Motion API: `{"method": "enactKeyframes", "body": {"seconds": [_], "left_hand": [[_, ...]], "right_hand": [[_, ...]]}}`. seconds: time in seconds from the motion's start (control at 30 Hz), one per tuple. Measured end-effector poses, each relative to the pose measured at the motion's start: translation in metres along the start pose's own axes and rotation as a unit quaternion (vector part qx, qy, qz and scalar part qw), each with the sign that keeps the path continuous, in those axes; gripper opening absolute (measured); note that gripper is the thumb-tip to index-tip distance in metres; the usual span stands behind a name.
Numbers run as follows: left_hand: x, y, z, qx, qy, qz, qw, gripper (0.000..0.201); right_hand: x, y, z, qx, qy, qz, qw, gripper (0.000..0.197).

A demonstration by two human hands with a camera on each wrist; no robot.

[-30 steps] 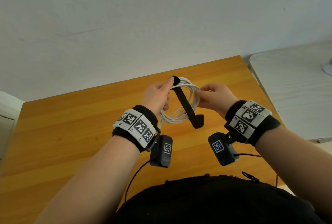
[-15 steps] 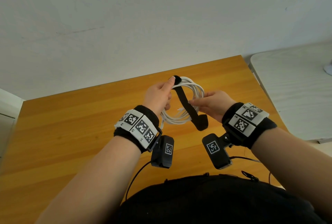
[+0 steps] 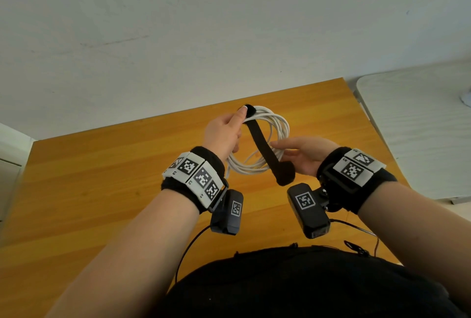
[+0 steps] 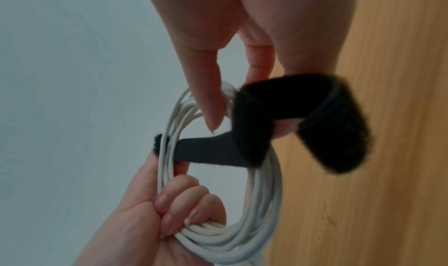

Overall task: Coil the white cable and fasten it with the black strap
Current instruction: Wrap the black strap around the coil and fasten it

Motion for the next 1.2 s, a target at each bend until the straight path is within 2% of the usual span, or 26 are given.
{"method": "enactKeyframes", "body": {"seconds": [0.17,0.33,0.43,0.57,0.7,0.73,0.8,0.9,1.07,1.13,1.2], "left_hand": [[0.001,-0.001,0.002,0.004,-0.019,-0.027,0.999,0.024],[-0.001,0.000,-0.001,0.011,-0.021,-0.041,0.999,0.028],[-0.003,0.000,-0.002,0.018,-0.021,-0.053,0.998,0.037],[-0.003,0.000,-0.003,0.025,-0.026,-0.068,0.997,0.041],[-0.007,-0.002,-0.001,0.017,-0.019,-0.061,0.998,0.030],[-0.007,-0.002,-0.001,0.012,-0.015,-0.051,0.999,0.029],[-0.008,-0.001,-0.002,0.015,-0.012,-0.039,0.999,0.030],[-0.007,0.000,-0.002,0.031,-0.014,-0.039,0.999,0.032],[-0.006,0.006,-0.005,0.071,-0.038,-0.058,0.995,0.032],[-0.008,0.007,-0.008,0.091,-0.039,-0.064,0.993,0.042],[-0.009,0.009,-0.009,0.101,-0.039,-0.067,0.992,0.046]], "right_hand": [[0.002,0.003,-0.002,0.000,-0.013,-0.067,0.998,0.028],[0.002,0.003,-0.002,0.008,-0.023,0.012,1.000,0.012],[0.003,0.006,-0.001,-0.001,-0.036,0.059,0.998,0.015],[0.005,0.006,-0.001,-0.016,-0.041,-0.003,0.999,0.018],[0.006,0.005,0.001,-0.030,-0.047,0.006,0.998,0.028],[0.006,0.005,0.002,-0.032,-0.055,0.005,0.998,0.028],[0.005,0.005,0.004,-0.026,-0.058,0.013,0.998,0.013],[0.001,0.005,0.001,-0.002,-0.014,0.067,0.998,0.005],[-0.002,0.003,0.003,0.035,0.029,0.138,0.989,0.036],[-0.002,-0.001,0.004,0.052,0.053,0.202,0.977,0.043],[-0.003,-0.005,0.006,0.058,0.091,0.300,0.948,0.040]]}}
Point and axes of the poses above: each hand's wrist, its own z-axis away from the middle knuckle, its own y-axis out of the back of the hand, x = y × z, the point moved 4 cm from there along -z, towards the middle knuckle, and after that the axes turned 12 degrees about -z, right-handed, at the moved point
